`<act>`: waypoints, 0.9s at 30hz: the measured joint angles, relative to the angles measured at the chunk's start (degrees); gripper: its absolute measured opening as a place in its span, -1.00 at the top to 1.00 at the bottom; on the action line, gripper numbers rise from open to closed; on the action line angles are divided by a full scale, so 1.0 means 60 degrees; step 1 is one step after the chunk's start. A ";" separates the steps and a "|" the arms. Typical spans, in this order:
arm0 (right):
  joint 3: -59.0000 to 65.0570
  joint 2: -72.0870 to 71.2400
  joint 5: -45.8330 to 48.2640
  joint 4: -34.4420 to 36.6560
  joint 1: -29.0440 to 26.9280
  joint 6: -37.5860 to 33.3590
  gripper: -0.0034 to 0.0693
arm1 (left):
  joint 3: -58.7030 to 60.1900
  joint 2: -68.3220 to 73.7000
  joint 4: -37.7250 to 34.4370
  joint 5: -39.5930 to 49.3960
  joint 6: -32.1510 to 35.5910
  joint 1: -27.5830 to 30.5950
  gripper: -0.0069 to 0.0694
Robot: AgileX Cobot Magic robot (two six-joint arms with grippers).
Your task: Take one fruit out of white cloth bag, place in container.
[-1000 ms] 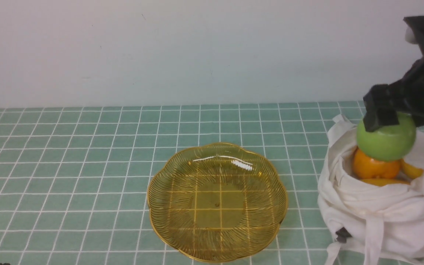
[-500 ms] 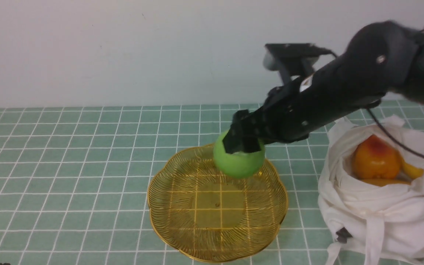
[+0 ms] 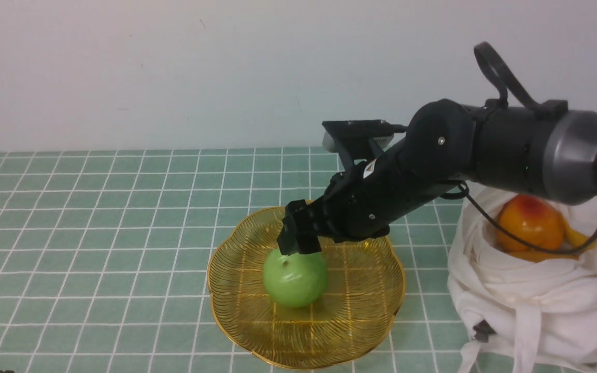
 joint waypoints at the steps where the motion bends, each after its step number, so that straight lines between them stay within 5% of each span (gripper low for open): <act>1: 0.0000 -0.0040 0.0000 -0.0009 0.0000 -0.0031 -0.87 | 0.0000 0.0000 0.0000 0.0000 0.0000 0.0000 0.84; 9: 0.0008 -0.1568 0.0223 -0.1680 0.0000 -0.0050 -0.62 | 0.0000 0.0000 0.0000 0.0000 0.0000 0.0000 0.84; 12: 0.0008 -0.3057 0.0344 -0.3411 0.0000 0.0721 -0.20 | 0.0000 0.0000 0.0000 0.0000 0.0000 0.0000 0.84; 19: 0.0169 -0.6682 0.0985 -0.7339 0.0000 0.4810 0.85 | 0.0000 0.0000 0.0000 0.0000 0.0000 0.0000 0.84; 27: 0.2936 -1.1150 0.0852 -0.9940 0.0000 0.7202 0.94 | 0.0000 0.0000 0.0000 0.0000 0.0000 0.0000 0.84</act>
